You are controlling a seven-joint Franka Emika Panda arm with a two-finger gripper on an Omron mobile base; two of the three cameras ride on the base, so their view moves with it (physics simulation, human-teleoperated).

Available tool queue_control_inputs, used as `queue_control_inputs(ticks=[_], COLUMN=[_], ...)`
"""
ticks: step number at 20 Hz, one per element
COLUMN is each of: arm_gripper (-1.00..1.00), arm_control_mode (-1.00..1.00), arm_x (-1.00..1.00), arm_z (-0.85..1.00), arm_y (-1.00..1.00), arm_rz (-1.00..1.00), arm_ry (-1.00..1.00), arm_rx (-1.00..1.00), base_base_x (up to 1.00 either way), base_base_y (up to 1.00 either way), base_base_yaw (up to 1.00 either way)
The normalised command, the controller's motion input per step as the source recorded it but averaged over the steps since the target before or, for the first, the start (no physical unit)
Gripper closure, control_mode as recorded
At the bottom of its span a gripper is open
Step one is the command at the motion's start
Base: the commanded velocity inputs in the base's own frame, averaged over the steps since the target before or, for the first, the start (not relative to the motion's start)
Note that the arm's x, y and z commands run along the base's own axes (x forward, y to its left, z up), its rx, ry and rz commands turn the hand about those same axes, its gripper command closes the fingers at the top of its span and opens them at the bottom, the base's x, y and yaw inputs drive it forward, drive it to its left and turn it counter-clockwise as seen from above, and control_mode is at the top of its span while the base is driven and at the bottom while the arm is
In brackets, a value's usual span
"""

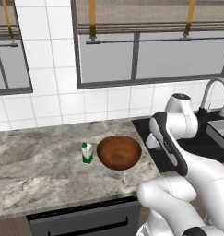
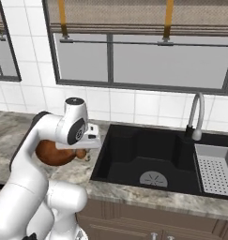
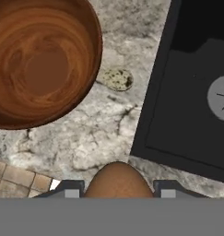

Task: Gather the eggs and milk located in the vicinity of the sink area and place them right next to the bowl.

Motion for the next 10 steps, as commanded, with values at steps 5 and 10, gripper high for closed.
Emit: queue_control_inputs(ticks=[5,10], arm_gripper=[1.00,1.00], arm_control_mode=[-1.00,-1.00], arm_x=[0.00,0.48], arm_z=[-0.33,-0.12], arm_y=[0.00,0.00], arm_rz=[0.96,0.78], arm_ry=[-0.04,0.07], arm_rx=[0.00,0.00], base_base_x=[0.00,0.00], base_base_y=[0.00,0.00], base_base_yaw=[0.00,0.00])
